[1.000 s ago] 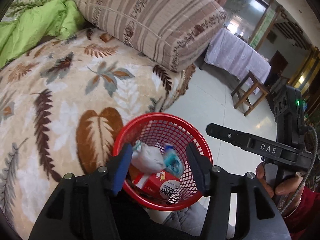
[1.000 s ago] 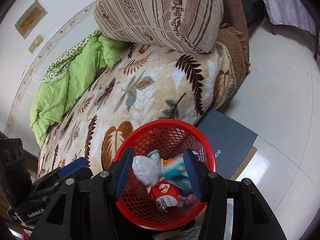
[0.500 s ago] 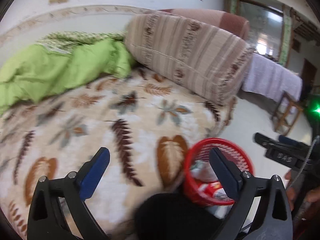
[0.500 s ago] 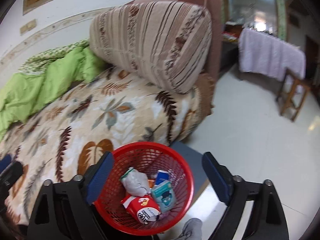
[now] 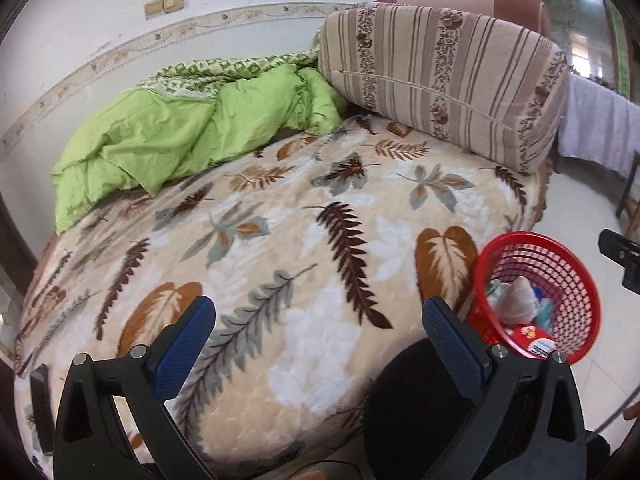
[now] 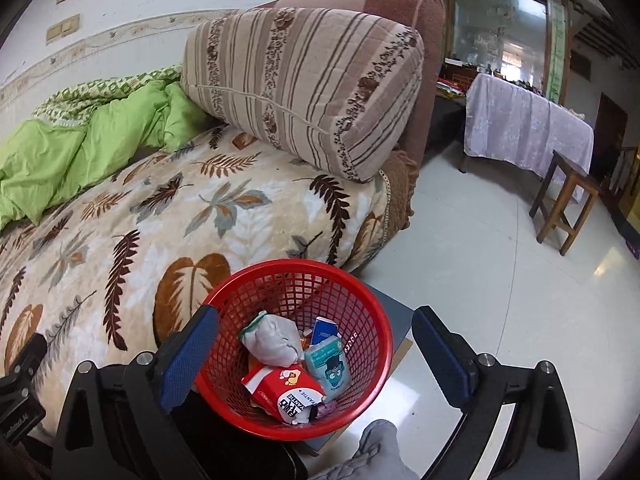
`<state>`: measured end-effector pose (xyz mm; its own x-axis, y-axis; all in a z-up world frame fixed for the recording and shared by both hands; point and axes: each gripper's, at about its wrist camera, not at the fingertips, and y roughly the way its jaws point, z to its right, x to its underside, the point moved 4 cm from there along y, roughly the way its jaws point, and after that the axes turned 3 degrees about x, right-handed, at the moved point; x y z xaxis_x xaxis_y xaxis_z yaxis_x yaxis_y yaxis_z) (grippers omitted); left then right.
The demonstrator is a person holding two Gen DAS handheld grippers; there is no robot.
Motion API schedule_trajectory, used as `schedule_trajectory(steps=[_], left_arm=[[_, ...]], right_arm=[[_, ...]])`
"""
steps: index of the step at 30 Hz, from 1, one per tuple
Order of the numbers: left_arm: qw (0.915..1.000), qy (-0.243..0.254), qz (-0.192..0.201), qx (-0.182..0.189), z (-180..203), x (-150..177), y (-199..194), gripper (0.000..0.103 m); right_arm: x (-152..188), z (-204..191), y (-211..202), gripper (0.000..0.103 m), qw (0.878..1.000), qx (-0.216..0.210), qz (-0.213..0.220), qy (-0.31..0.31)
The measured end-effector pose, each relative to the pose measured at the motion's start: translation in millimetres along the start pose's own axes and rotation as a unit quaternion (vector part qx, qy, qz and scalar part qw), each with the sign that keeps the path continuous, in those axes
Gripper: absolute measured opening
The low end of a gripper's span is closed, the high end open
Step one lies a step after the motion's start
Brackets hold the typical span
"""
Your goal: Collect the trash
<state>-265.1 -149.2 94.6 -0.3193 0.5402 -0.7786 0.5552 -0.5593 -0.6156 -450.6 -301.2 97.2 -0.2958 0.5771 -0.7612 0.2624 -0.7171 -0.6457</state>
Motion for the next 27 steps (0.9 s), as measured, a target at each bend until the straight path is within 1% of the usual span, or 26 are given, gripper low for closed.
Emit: schedule_trajectory(steps=[1, 3, 5, 7, 11, 18, 27], left_arm=[[1.0, 0.002, 0.004, -0.002, 0.2, -0.7, -0.9, 0.103], [0.9999, -0.005, 0.01, 0.006, 0.1, -1.7, -2.2, 0.103], [0.9992, -0.017, 0.012, 0.034, -0.3, -1.7, -3.4, 0.103], [0.9986, -0.025, 0.012, 0.045, -0.2, -1.7, -3.6, 0.103], [0.9987, -0.031, 0.014, 0.04, -2.1, -2.0, -3.8, 0.103], [0.9976, -0.05, 0.01, 0.047, -7.6, 0.0, -3.0, 0.103], [0.9977, -0.049, 0.014, 0.043, -7.0, 0.3, -5.2, 0.103]], right_arm=[[0.4, -1.3, -0.3, 0.098, 1.0, 0.0, 0.001, -0.004], [0.7, -3.6, 0.0, 0.098, 1.0, 0.0, 0.001, -0.009], [1.7, -4.4, 2.1, 0.098, 1.0, 0.001, -0.003, -0.011], [2.7, -4.1, 4.8, 0.098, 1.0, -0.001, -0.009, -0.009], [4.3, -4.1, 6.1, 0.098, 1.0, -0.002, -0.014, -0.01], [4.2, -6.2, 5.1, 0.098, 1.0, -0.001, -0.014, -0.013], [5.9, -7.5, 4.9, 0.098, 1.0, -0.001, -0.016, -0.016]])
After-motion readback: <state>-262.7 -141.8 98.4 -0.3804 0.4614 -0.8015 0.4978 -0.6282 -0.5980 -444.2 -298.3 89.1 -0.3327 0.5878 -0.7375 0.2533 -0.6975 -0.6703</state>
